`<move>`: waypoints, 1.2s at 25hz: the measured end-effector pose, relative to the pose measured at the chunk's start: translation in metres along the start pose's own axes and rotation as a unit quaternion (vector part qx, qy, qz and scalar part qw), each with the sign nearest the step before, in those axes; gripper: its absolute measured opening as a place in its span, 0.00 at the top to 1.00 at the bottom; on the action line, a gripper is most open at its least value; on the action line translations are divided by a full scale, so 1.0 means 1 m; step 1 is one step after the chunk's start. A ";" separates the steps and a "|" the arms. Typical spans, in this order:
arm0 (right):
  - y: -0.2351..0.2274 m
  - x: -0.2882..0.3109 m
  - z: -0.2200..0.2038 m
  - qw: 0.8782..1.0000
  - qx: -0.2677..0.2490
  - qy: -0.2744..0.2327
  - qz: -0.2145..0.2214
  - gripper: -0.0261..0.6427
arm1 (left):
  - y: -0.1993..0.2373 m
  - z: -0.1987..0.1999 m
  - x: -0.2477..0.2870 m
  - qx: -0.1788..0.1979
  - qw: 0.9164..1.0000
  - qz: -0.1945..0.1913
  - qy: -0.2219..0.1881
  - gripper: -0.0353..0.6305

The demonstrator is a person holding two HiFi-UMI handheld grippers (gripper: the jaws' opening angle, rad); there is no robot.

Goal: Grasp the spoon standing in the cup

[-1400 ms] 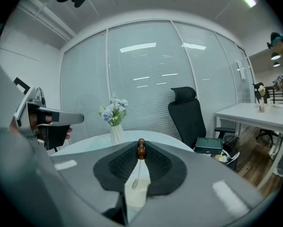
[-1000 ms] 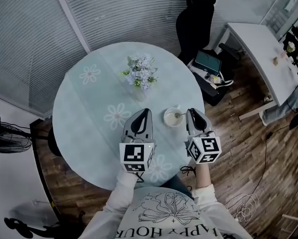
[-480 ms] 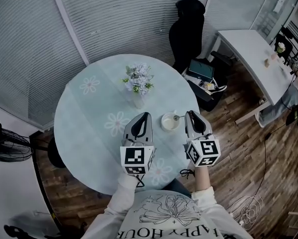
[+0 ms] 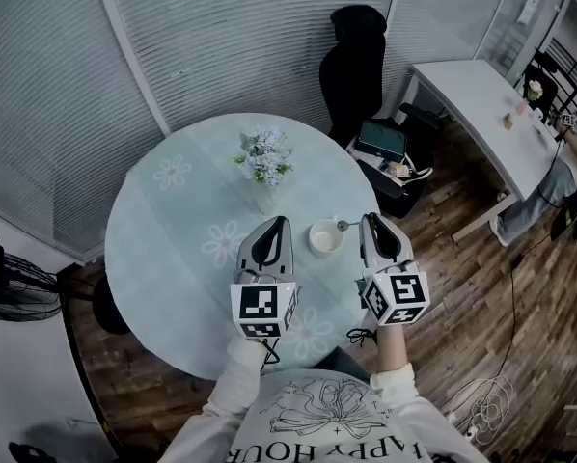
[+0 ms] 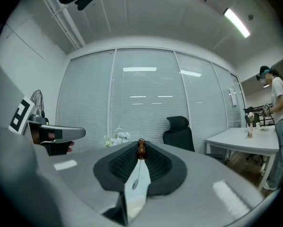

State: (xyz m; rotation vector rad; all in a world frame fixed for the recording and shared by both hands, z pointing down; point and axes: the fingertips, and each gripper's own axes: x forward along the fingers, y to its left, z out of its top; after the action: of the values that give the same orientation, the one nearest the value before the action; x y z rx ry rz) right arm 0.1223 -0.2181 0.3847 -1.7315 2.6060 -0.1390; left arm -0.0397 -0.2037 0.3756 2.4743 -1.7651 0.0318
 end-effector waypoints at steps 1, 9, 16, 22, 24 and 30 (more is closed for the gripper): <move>0.000 -0.001 0.003 1.000 -0.001 -0.003 -0.001 0.89 | 0.000 0.002 -0.001 0.001 1.000 -0.001 -0.002 0.94; 0.005 -0.010 0.023 1.000 -0.004 -0.026 -0.001 0.89 | -0.003 0.017 -0.006 0.005 1.000 -0.005 -0.018 0.94; 0.007 -0.014 0.032 0.999 -0.002 -0.037 -0.006 0.89 | -0.001 0.023 -0.010 0.003 1.000 -0.005 -0.027 0.94; 0.008 -0.016 0.035 0.999 0.000 -0.040 -0.004 0.89 | 0.001 0.023 -0.012 0.002 1.000 -0.002 -0.027 0.94; 0.007 -0.016 0.036 0.999 0.001 -0.041 -0.004 0.89 | 0.000 0.024 -0.012 0.003 1.000 -0.003 -0.028 0.94; 0.008 -0.018 0.036 0.999 0.007 -0.041 -0.002 0.89 | -0.002 0.025 -0.013 0.004 1.000 -0.005 -0.029 0.94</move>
State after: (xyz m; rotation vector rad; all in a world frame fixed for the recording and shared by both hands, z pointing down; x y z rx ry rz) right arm 0.1240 -0.2005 0.3470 -1.6995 2.5383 -0.0828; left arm -0.0436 -0.1929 0.3500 2.5141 -1.7777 -0.0344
